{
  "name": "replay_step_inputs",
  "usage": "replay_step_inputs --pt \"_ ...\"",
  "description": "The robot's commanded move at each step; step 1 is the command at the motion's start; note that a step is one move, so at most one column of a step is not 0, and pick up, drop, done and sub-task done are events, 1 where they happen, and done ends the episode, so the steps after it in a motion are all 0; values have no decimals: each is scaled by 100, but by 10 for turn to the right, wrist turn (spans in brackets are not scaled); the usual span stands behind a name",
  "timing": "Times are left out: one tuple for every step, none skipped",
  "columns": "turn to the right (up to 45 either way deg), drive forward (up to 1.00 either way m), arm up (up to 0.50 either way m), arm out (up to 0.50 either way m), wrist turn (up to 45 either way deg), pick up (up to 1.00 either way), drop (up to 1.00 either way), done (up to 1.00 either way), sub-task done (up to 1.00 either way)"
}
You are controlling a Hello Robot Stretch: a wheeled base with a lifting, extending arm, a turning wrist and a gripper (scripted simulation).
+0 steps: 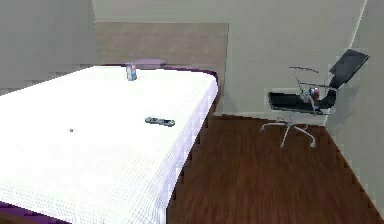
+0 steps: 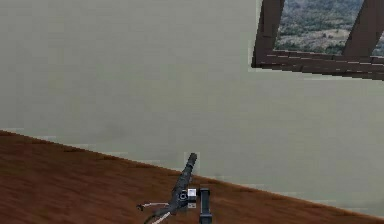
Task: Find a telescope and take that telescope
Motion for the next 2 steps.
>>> replay_step_inputs --pt "0 0 0 0 450 0 0 0 0" --pt "0 0 0 0 240 0 0 0 0"
